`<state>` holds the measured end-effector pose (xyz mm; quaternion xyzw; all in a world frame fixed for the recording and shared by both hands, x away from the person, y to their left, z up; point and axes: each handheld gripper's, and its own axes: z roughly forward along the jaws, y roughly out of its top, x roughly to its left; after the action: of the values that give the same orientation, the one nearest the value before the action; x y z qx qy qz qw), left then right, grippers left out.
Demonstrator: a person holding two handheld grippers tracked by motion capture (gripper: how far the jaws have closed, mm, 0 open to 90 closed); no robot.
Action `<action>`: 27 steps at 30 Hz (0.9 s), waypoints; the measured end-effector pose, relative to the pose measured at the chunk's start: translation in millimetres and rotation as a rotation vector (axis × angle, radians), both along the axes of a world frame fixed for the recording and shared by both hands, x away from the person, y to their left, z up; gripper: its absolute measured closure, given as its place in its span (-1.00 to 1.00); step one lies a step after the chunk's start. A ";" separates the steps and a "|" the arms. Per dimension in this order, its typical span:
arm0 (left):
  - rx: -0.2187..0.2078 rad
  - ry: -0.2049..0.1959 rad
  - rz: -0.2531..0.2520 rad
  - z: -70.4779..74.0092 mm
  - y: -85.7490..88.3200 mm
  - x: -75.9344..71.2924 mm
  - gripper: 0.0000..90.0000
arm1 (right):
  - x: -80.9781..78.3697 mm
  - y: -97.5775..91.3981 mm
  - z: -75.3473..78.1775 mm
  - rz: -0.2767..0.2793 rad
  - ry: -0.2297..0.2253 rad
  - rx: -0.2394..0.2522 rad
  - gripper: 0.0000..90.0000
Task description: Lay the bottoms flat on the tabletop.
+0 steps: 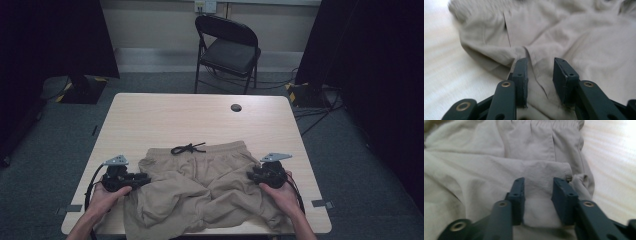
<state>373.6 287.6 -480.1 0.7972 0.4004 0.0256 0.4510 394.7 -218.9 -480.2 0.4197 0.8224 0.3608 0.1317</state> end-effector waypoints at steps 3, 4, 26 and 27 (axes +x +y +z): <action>-0.036 -0.020 0.022 9.1 1.1 10.8 0.41 | 9.6 -0.3 6.4 -0.013 -0.019 0.030 0.22; -0.048 -0.032 0.044 12.8 2.0 17.0 0.39 | 14.2 -0.1 9.2 -0.023 -0.031 0.040 0.19; 0.014 0.048 0.186 -16.5 6.9 57.2 0.21 | 67.4 18.7 -10.9 -0.047 -0.002 0.040 0.28; 0.013 0.041 0.176 -17.1 2.3 55.5 0.27 | 66.9 19.5 -11.0 -0.045 -0.003 0.040 0.36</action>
<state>429.1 289.9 -497.2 0.7622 0.4780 0.0515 0.4335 461.6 -199.4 -491.2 0.4402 0.8051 0.3746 0.1329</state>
